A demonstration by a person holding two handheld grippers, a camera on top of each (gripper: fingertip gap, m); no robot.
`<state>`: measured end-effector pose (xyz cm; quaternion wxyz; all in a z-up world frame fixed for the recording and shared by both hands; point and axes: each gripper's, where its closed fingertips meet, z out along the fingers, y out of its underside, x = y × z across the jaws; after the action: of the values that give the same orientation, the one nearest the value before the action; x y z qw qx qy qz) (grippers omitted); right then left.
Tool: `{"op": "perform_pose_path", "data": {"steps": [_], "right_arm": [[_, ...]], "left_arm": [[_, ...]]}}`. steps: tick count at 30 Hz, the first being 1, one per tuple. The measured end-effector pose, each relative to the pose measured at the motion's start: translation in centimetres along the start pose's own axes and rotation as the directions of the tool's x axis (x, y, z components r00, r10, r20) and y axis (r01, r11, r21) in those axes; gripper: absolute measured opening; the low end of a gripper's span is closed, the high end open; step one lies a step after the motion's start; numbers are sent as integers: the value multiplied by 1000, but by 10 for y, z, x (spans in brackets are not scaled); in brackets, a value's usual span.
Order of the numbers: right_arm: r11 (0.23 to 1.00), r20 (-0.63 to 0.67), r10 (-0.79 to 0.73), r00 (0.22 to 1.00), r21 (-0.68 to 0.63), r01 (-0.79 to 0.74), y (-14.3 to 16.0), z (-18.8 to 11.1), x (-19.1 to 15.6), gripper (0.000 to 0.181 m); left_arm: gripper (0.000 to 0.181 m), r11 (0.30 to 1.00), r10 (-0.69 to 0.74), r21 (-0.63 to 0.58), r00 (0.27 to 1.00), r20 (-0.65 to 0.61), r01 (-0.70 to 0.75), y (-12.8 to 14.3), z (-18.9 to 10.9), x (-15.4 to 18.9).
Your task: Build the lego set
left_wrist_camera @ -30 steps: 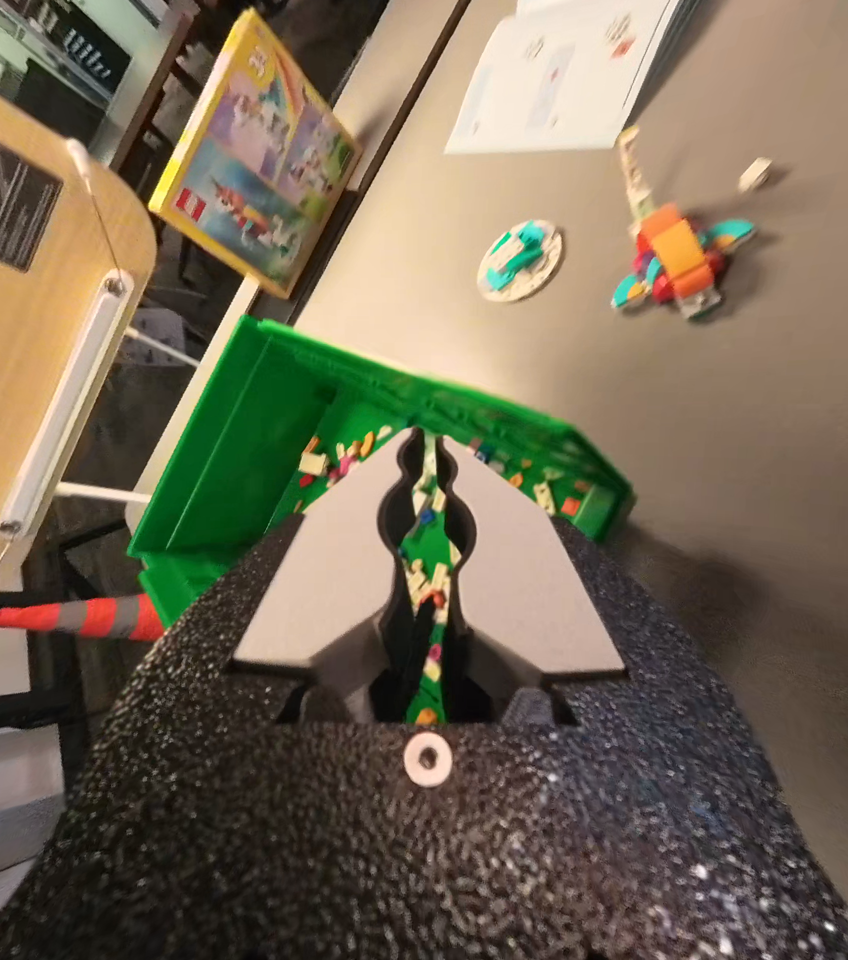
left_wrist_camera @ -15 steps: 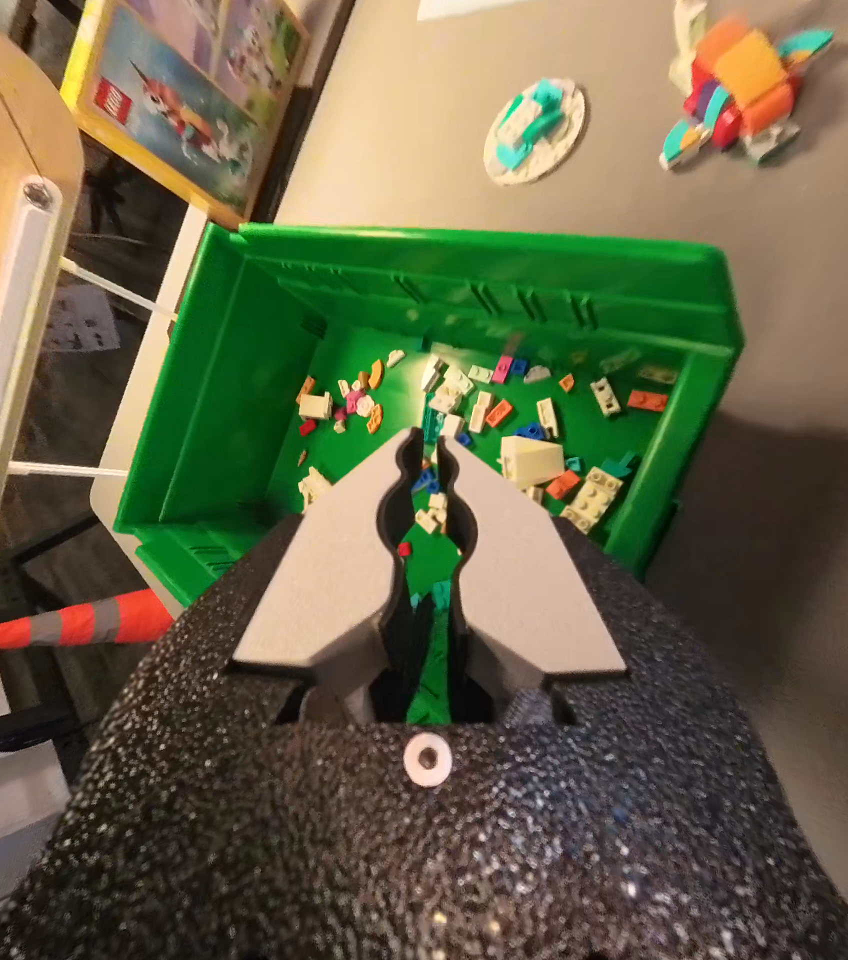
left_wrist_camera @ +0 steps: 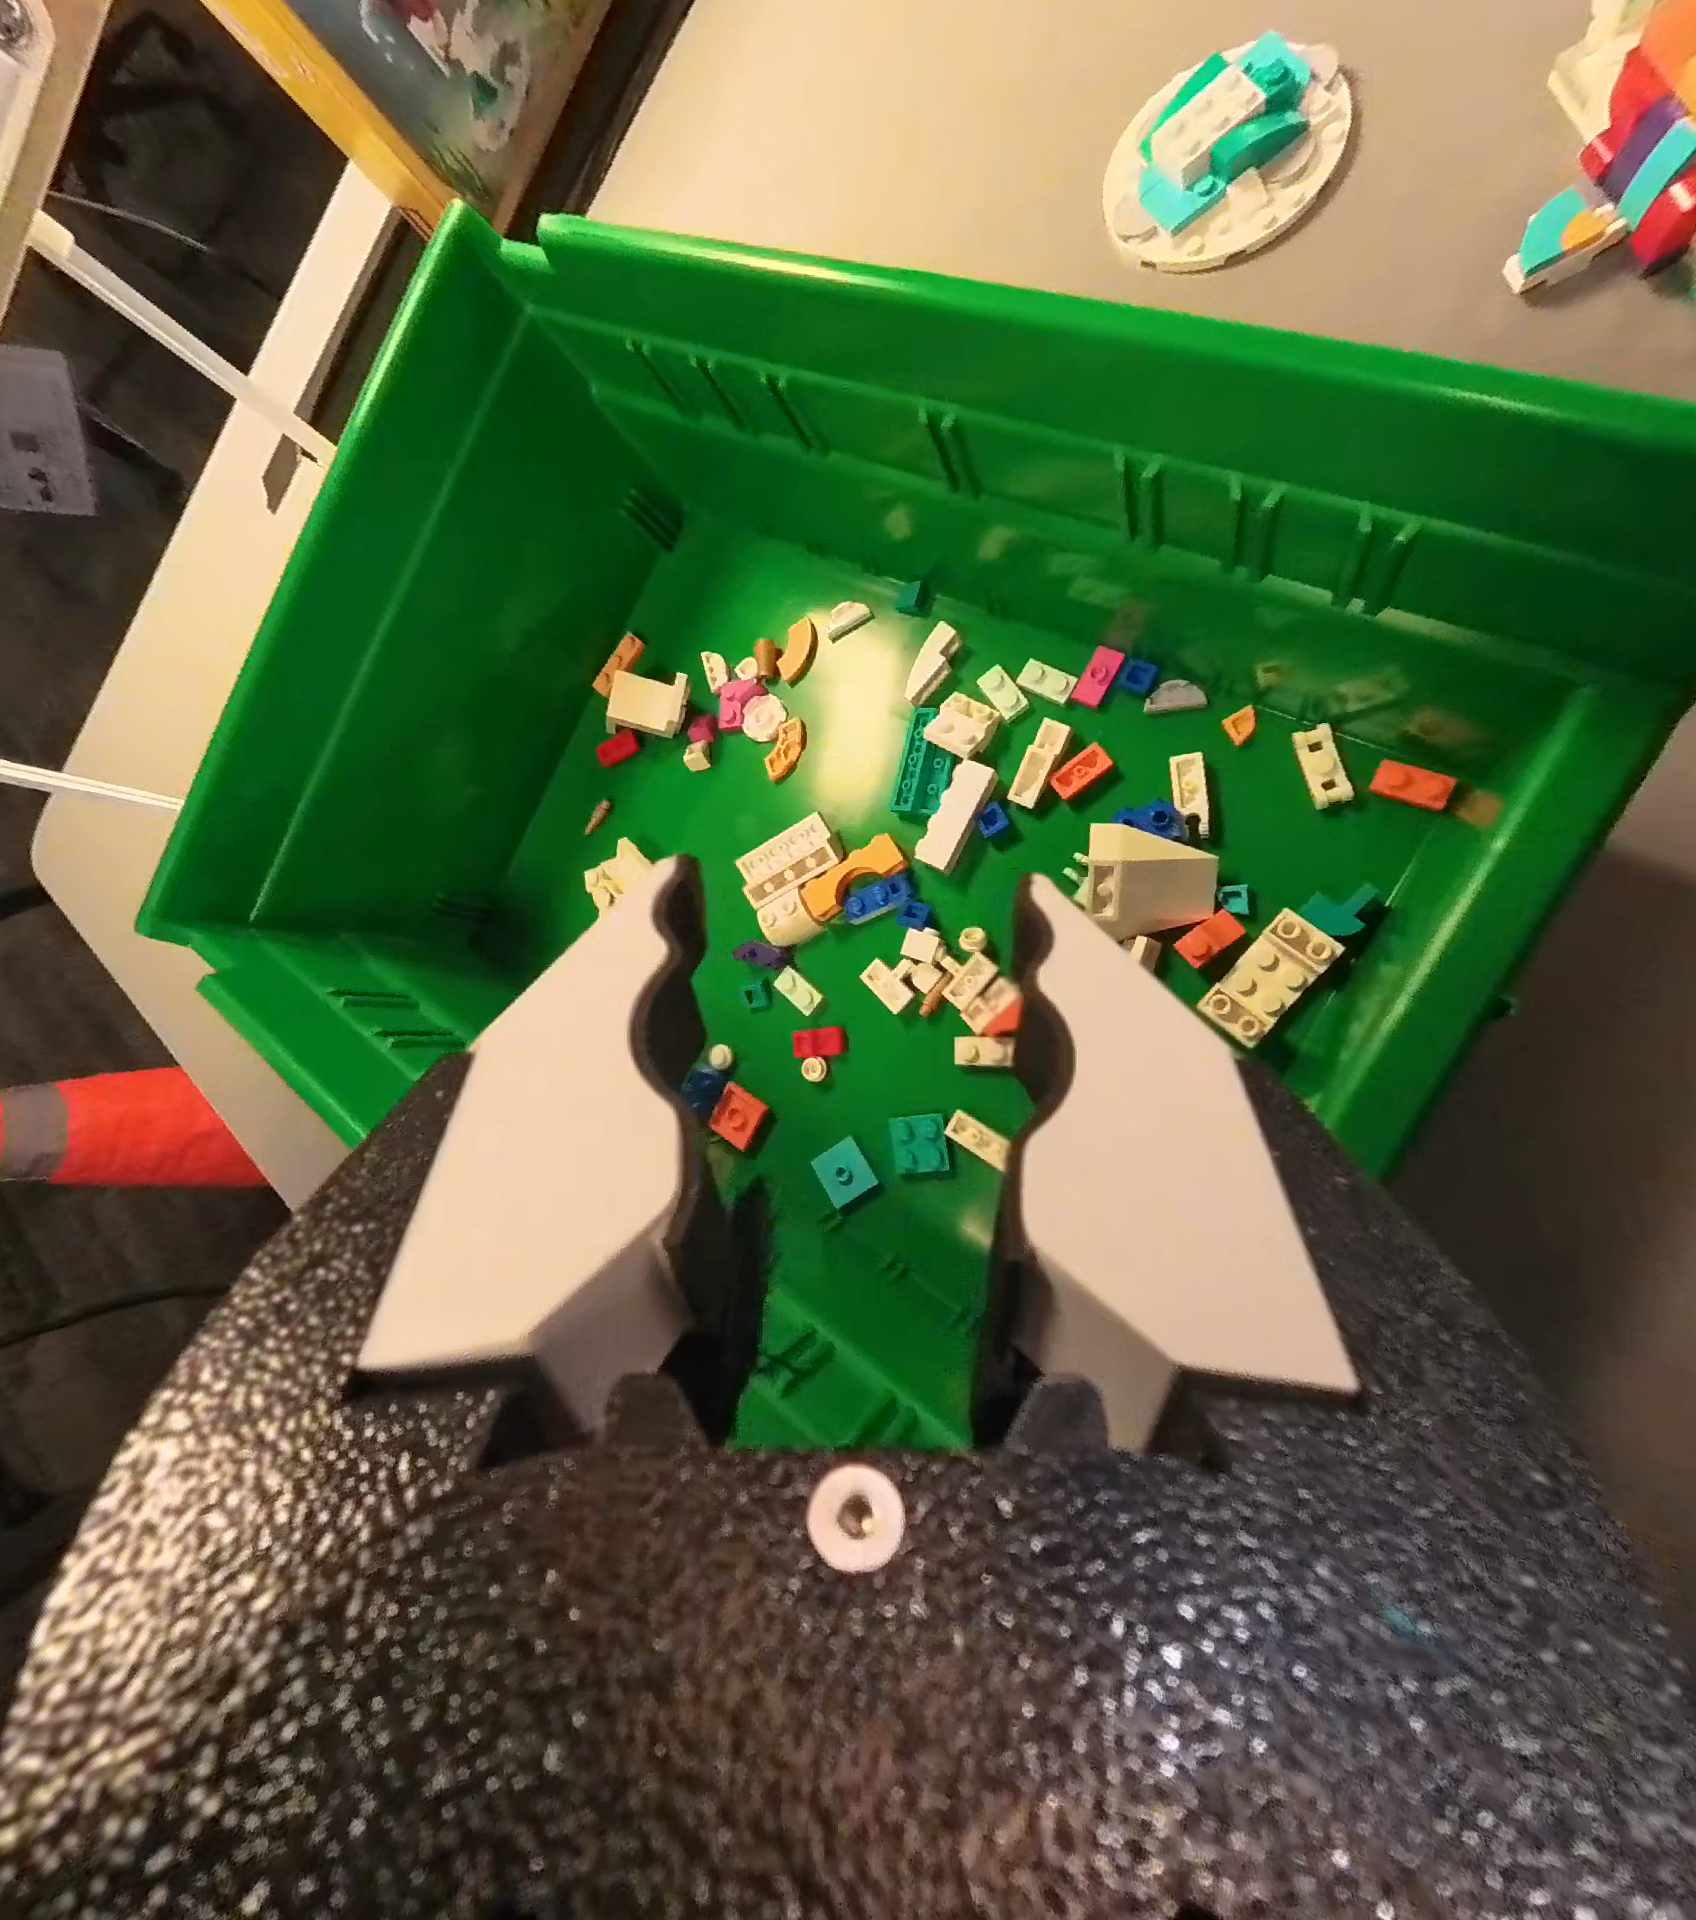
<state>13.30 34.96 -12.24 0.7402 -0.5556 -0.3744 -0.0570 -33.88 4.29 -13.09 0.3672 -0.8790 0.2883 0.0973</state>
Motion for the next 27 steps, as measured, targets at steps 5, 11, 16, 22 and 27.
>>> {"op": "perform_pose_path", "data": {"steps": [5,11,16,22,27], "right_arm": [[1000,0,2,1000,3,-2,0,0,0,0],[1000,6,5,1000,10,-5,-1,0,0,0],[1000,23,6,1000,26,-7,-4,-1,-4,0],[999,25,11,1000,31,-12,-4,-1,-4,0],[999,24,11,1000,30,-11,-4,-1,-4,0]], "left_arm": [[55,999,31,-37,999,11,-31,4,0,-1],[44,1000,-2,11,994,111,1,-2,2,-17],[3,974,-214,-7,929,301,227,13,10,-56],[0,919,-373,-41,898,235,392,20,21,-56],[0,923,-347,-103,917,195,371,17,33,-53]]}}
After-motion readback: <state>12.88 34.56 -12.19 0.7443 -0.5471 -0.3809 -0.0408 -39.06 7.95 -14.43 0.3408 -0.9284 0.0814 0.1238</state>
